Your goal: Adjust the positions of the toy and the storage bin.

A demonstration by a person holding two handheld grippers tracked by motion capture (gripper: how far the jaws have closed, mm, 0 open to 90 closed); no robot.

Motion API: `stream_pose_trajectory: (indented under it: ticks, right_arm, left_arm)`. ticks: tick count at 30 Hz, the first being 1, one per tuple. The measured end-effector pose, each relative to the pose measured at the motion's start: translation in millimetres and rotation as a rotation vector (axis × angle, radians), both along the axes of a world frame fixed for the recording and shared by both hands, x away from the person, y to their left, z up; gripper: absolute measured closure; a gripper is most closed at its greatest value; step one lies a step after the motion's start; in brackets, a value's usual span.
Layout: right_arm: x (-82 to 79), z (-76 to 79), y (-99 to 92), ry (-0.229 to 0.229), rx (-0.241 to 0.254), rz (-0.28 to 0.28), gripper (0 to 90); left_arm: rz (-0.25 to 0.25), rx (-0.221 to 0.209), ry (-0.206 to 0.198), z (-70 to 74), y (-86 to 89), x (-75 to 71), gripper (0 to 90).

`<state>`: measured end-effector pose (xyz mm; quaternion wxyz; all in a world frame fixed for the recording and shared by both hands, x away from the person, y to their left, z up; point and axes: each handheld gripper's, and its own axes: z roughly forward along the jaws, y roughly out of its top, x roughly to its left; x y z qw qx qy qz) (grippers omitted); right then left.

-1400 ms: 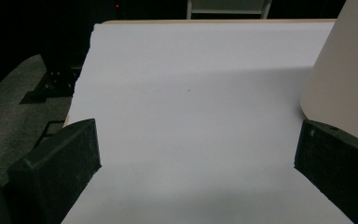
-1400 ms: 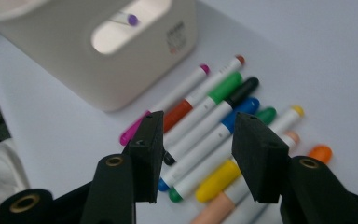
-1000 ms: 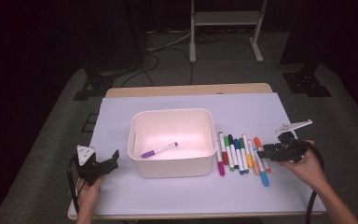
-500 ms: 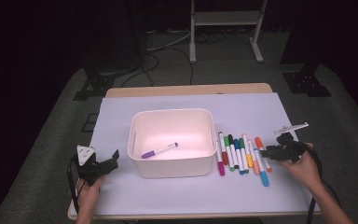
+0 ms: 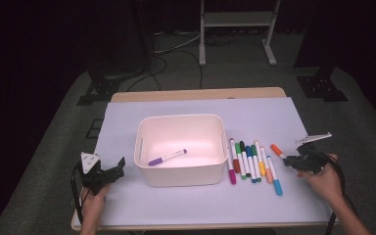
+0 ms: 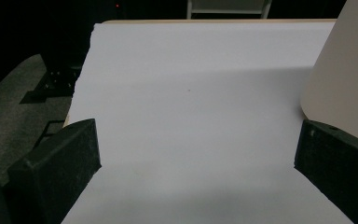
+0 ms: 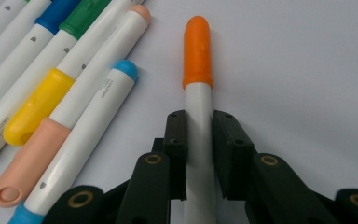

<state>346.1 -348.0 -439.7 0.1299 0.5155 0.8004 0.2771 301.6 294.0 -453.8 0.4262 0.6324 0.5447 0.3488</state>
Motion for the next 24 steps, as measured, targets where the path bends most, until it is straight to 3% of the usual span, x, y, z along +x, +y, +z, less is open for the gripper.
stream_pose_trajectory:
  ticks: [5, 9, 20, 23, 24]
  right_arm:
    - [-1.2, 3.6, -2.1, 0.025, 0.039, 0.002, 75.8]
    - [-4.7, 11.1, 0.3, 0.019, 0.068, 0.023, 75.8]
    - [-14.9, 58.8, 27.8, -0.037, 0.152, 0.134, 75.8]
    - [-17.5, 81.9, 41.0, -0.057, 0.192, 0.185, 75.8]
    - [-17.5, 81.9, 41.0, -0.057, 0.192, 0.185, 75.8]
  left_arm:
    - [0.001, -0.002, 0.002, 0.0, 0.1, 0.2, 0.0]
    - [0.0, 0.002, 0.004, 0.1, 0.2, 0.0, 0.0]
    - [-0.002, 0.003, 0.002, 0.0, 0.1, 0.0, 0.0]
    - [-0.001, 0.002, 0.003, 0.1, 0.3, 0.0, 0.0]
    - [-0.001, 0.002, 0.003, 0.1, 0.3, 0.0, 0.0]
